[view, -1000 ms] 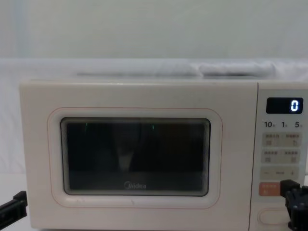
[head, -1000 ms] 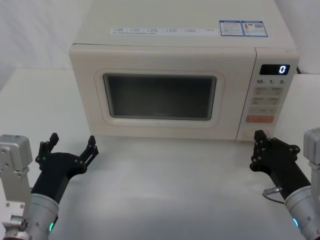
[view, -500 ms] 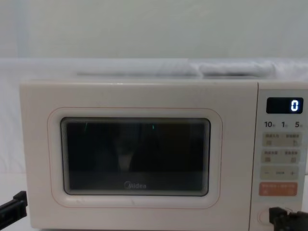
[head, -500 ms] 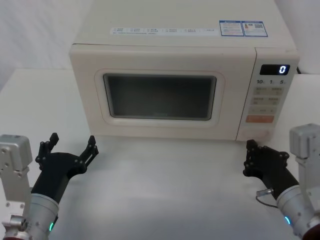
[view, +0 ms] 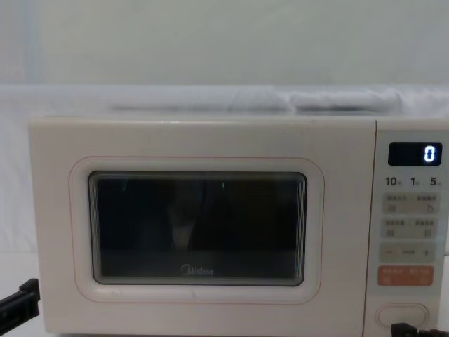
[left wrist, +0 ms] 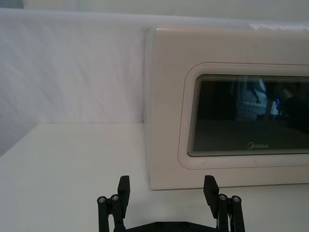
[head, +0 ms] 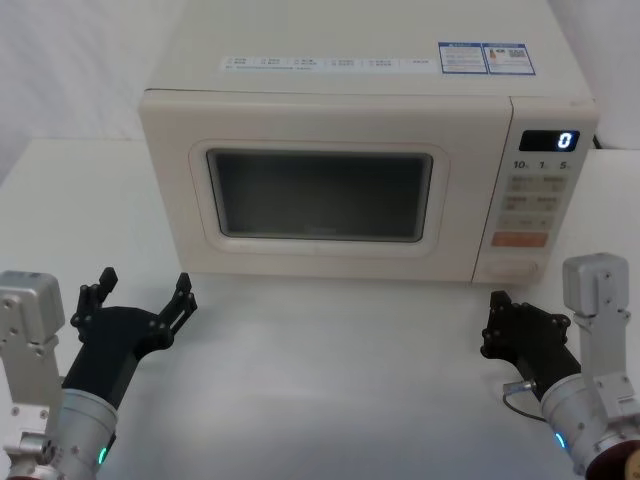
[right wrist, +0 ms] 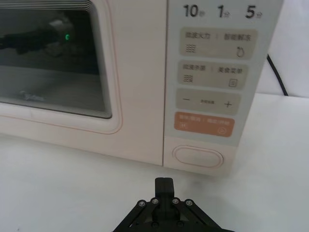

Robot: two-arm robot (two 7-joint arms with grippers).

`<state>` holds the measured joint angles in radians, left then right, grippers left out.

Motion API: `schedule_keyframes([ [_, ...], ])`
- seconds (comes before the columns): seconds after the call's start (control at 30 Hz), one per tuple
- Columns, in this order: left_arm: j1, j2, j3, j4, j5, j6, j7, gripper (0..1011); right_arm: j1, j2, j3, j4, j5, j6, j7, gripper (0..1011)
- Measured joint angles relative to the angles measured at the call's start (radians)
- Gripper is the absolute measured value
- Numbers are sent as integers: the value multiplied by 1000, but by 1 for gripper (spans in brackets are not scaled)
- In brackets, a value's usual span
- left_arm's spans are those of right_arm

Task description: Press the button to open the microwave door with one hand; close the microwave door with the other hand.

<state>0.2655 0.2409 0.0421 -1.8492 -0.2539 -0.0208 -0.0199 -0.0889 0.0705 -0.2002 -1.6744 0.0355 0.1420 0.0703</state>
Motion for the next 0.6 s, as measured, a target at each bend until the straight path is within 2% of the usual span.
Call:
schedule_keyframes([
  [0.23, 0, 0, 0, 0, 0, 0, 0, 1001, 9, -29, 14, 16, 0, 7, -7, 0],
  [0.6, 0, 0, 0, 0, 0, 0, 0, 1001, 47, -47, 25, 48, 0, 15, -3, 0],
])
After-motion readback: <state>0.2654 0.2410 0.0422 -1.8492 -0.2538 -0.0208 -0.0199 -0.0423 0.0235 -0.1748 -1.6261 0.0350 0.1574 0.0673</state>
